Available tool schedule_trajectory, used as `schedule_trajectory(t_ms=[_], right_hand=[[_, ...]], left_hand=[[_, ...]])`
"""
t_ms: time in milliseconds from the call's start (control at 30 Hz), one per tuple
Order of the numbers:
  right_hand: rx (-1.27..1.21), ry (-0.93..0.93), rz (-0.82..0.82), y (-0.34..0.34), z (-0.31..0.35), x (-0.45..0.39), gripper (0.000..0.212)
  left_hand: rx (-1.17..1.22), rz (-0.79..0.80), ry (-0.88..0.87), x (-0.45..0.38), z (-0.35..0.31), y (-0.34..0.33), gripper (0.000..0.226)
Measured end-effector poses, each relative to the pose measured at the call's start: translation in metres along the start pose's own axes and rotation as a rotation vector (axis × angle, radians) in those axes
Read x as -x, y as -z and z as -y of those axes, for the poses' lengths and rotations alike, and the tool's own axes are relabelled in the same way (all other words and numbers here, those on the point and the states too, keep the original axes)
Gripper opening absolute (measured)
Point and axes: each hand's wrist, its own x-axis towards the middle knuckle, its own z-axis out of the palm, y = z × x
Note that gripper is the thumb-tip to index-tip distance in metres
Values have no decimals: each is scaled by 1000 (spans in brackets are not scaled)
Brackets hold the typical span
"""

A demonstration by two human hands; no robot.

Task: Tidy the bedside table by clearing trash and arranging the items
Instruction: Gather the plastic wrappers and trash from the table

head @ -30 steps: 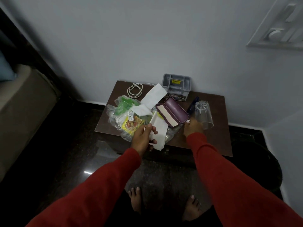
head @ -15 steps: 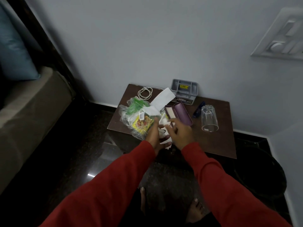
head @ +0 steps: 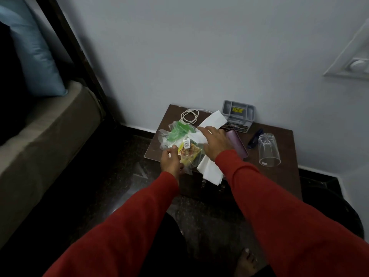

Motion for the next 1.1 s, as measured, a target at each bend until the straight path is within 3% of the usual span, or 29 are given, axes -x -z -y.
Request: schedule_trajectory(t_ms=[100,200,267,400,500,533,600,700,800,833,900,967,1100], right_hand=[[70,-46,53,-5,-6,-14,40],[34,-115,-38,-2,-13,-17,30],[-75,-175,-117,1,-20,-17,28],[-460,-480,-317,-1,-43,-20,23],[-696,-720,-484,1,-53,-19,28],[-671,-687,-532,2,-50,-16,31],[-565,-410,-555,0,-37,-7,35],[-449,-42,-358,-12,-7,-3,54],[-304,-49,-62,-26,17,-18,103],[-231,-78,13,-28,23,-23,111],[-137,-98,125,-33,28,-34,103],[-133,-77,184,-36,28,-41,79],[-387,-57,2,-35,26,-48,46]], left_hand=[[-206,-59,-57,-14,3,7,27],[-251,-88,-10,-25,6,10,35],[-258,-104,57,-34,9,10,48],[-166,-48,170,-37,11,5,39],[-189,-41,140,-40,10,2,42],[-201,-49,136,-42,10,2,43],[-233,-52,157,-43,12,3,43],[-282,-22,161,-42,18,6,40],[-307,29,140,-42,23,5,34],[-306,43,138,-43,24,5,33],[-297,60,130,-46,26,7,30],[-280,74,125,-46,28,11,31],[-238,8,79,-50,24,20,24]])
